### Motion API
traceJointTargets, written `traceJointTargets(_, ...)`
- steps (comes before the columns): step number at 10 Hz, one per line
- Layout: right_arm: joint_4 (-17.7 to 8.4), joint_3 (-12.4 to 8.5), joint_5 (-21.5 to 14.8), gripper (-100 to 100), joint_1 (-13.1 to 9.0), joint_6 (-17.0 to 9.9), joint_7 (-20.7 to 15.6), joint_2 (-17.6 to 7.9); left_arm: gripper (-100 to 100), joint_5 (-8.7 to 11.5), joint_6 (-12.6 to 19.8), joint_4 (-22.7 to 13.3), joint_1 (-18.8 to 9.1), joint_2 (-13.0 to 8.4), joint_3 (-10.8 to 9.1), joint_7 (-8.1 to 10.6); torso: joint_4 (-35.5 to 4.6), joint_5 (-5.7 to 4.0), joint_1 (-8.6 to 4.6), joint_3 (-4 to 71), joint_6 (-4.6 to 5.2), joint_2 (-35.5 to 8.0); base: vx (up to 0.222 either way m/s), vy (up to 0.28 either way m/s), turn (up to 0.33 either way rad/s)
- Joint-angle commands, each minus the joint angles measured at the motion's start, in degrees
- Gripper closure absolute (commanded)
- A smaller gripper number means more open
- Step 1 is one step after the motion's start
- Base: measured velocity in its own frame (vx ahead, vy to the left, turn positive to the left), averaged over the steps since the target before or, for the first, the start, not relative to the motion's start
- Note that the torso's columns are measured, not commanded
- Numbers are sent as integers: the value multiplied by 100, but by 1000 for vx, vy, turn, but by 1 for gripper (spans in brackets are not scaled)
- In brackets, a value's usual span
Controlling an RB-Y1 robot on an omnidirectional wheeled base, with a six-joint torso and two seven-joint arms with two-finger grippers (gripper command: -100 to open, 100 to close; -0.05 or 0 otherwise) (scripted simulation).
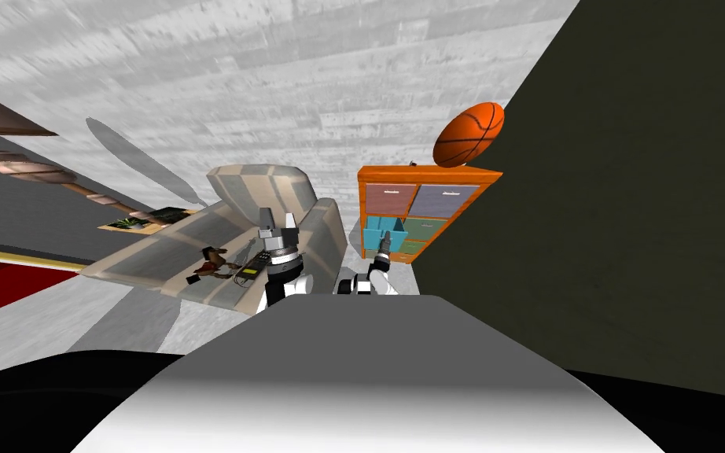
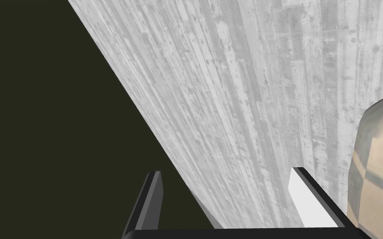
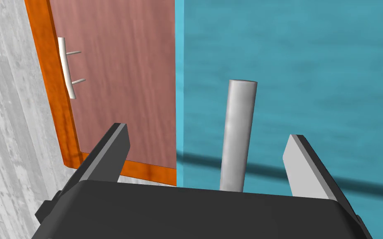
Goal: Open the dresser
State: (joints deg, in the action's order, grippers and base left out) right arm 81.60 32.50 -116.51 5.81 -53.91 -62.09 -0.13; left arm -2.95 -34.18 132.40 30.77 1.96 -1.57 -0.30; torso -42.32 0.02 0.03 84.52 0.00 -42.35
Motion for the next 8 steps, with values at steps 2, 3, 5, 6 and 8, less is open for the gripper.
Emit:
traceJointTargets(2,254,-24,102,-100,-96,261,-484,227,0,0,0,0,-1,0,0,0,-1,-1,-2,-6,0,-9,-30,-22,-48)
traceJointTargets(3,337,-33,134,-100,-116,339,-616,281,0,0,0,0,-1,0,0,0,1,-2,-4,-2,0,-3,-26,-24,-41)
traceJointTargets(5,314,-13,118,0,-73,308,-566,256,0,0,0,0,-1,0,0,0,-2,1,0,4,3,5,-5,-5,0)
traceJointTargets(6,310,-12,118,0,-72,308,-562,255,0,0,0,0,0,0,0,0,0,1,0,4,2,5,0,0,0)
traceJointTargets(8,308,-13,119,0,-71,309,-563,254,0,0,0,0,0,0,0,0,2,-1,-3,3,0,4,0,0,0)
